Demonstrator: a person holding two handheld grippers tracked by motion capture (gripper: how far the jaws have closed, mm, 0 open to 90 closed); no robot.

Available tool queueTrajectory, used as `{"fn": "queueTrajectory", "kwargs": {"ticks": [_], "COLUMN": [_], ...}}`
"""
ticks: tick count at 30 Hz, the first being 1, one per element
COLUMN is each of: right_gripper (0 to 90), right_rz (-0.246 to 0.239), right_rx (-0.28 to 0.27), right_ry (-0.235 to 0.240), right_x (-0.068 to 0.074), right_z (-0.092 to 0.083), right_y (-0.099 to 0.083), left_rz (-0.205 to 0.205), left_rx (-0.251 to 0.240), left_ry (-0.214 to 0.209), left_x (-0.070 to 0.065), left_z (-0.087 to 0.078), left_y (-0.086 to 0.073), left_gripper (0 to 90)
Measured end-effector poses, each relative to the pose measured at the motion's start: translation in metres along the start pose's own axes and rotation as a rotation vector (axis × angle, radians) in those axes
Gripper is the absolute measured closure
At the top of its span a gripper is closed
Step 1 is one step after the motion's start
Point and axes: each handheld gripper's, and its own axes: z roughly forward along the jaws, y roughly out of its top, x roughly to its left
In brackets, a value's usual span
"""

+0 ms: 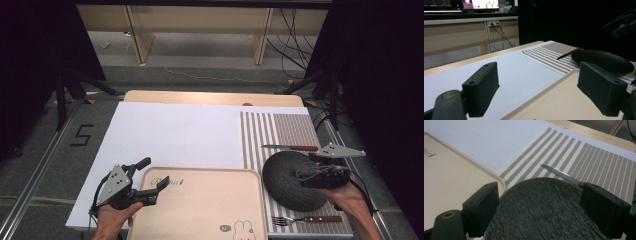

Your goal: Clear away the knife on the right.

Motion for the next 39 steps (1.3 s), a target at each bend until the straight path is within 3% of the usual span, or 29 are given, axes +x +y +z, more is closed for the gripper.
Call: {"fn": "queueTrajectory", "kwargs": {"ticks": [6, 10, 12, 14, 15, 21, 23, 28, 30, 32, 34, 36, 39], "right_gripper": [16.7, 16.8, 16.8, 16.8, 17.3, 17.6, 17.9, 18.2, 18.8, 18.9, 19.3, 19.4, 19.6], "right_rz": [-0.038, -0.04, -0.016, -0.021, -0.061, -0.059, -0.002, -0.024, -0.007, 0.023, 0.021, 0.08, 0.06], "right_rx": [0.036, 0.056, 0.086, 0.1, 0.109, 0.137, 0.171, 0.17, 0.17, 0.209, 0.206, 0.237, 0.245], "right_ry": [0.001, -0.005, -0.008, -0.007, -0.007, -0.019, -0.028, -0.044, -0.059, -0.063, -0.069, -0.074, -0.082], "right_x": [-0.014, -0.021, -0.023, -0.027, -0.035, -0.047, -0.053, -0.065, -0.07, -0.078, -0.081, -0.085, -0.09], "right_z": [0.01, 0.015, 0.017, 0.02, 0.025, 0.034, 0.038, 0.047, 0.051, 0.056, 0.058, 0.063, 0.067], "right_y": [0.009, 0.012, 0.015, 0.018, 0.022, 0.032, 0.037, 0.042, 0.043, 0.045, 0.045, 0.045, 0.044], "left_rz": [-0.001, -0.001, 0.0, -0.001, -0.001, -0.003, -0.003, -0.002, -0.003, -0.003, 0.003, 0.001, 0.0], "left_rx": [0.0, 0.002, 0.003, 0.003, 0.003, 0.001, 0.001, -0.001, 0.0, 0.001, 0.001, -0.008, -0.01], "left_ry": [-0.002, -0.002, -0.002, -0.003, -0.003, -0.002, -0.002, -0.004, -0.004, -0.007, -0.009, -0.016, -0.016], "left_x": [0.0, 0.0, 0.0, 0.0, 0.0, 0.0, 0.0, 0.0, 0.0, 0.0, 0.0, -0.001, 0.0], "left_z": [0.0, 0.0, 0.0, 0.0, 0.0, 0.0, 0.0, 0.0, -0.001, -0.001, 0.0, 0.001, 0.001], "left_y": [0.0, 0.0, 0.0, 0.0, 0.0, 0.0, 0.0, 0.0, 0.0, 0.0, 0.0, 0.0, 0.0], "left_gripper": [16.3, 16.4, 16.5, 16.5, 16.6, 16.6, 16.6, 16.6, 16.6, 16.6, 16.6, 16.6, 16.6]}}
